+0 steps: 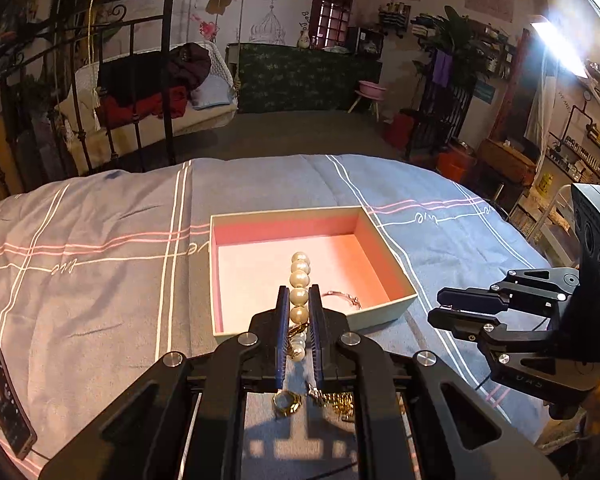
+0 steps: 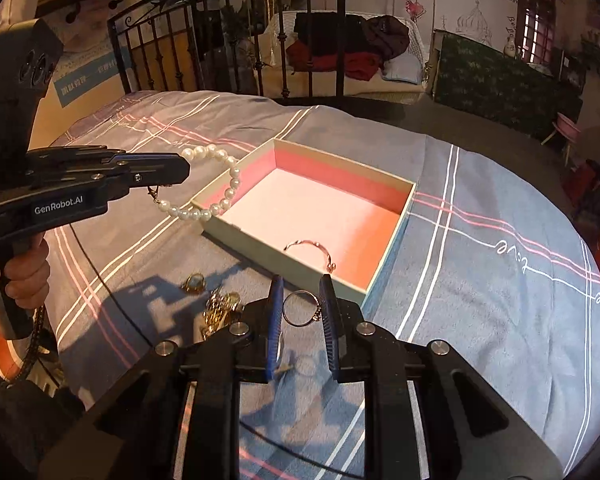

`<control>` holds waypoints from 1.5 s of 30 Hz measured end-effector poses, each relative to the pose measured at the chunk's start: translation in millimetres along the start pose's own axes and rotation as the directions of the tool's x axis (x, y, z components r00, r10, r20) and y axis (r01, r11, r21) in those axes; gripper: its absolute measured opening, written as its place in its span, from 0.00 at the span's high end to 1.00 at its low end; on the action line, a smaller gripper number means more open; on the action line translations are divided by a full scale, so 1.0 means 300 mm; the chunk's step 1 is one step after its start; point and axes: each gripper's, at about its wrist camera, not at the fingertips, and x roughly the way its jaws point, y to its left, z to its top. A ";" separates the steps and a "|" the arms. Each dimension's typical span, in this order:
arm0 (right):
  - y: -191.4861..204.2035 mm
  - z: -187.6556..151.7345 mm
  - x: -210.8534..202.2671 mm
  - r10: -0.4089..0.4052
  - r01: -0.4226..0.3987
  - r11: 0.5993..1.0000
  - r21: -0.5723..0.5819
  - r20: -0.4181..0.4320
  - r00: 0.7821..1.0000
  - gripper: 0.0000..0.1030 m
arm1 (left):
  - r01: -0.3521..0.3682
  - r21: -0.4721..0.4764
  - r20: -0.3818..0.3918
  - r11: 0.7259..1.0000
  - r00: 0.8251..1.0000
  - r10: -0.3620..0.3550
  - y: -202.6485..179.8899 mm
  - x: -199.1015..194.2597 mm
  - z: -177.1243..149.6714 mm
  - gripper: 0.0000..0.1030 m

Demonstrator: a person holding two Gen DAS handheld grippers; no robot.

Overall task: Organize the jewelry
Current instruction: 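Lower the pearl bracelet and small ring into the box and open both grippers, then grasp the white-strap watch with the right gripper while the left gripper grasps the gold ring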

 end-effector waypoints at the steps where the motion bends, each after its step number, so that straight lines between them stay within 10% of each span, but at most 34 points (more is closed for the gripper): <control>1: -0.006 0.023 0.017 -0.001 0.001 1.000 0.002 0.003 1.000 0.81 | -0.007 -0.006 0.003 1.000 1.000 0.007 0.004 0.013 0.021 0.91; 26: -0.043 0.156 0.216 -0.064 0.063 0.998 -0.015 -0.054 0.997 0.80 | -0.085 -0.034 -0.090 0.996 0.993 0.082 0.041 0.229 0.091 0.89; 27: -0.047 0.156 0.207 -0.064 0.064 0.998 -0.010 -0.050 0.997 0.77 | -0.093 -0.039 -0.087 0.995 0.992 0.089 0.044 0.217 0.096 0.72; 29: -0.054 0.152 0.174 -0.087 0.087 0.996 0.003 -0.027 0.996 0.23 | -0.121 -0.051 -0.051 0.991 0.992 0.119 0.048 0.172 0.106 0.29; 30: -0.055 0.146 0.145 -0.104 0.104 0.995 0.005 0.001 0.995 0.11 | -0.134 -0.047 -0.018 0.990 0.991 0.133 0.048 0.140 0.107 0.21; 35: -0.075 0.059 0.009 -0.071 0.066 0.996 0.060 0.078 0.994 0.07 | -0.123 0.021 0.015 0.992 0.992 0.123 0.019 0.032 0.024 0.14; 45: -0.035 -0.276 0.049 0.024 -0.010 0.995 0.101 -0.140 0.990 0.06 | -0.094 0.041 -0.207 0.995 0.973 0.100 0.034 0.118 -0.341 0.13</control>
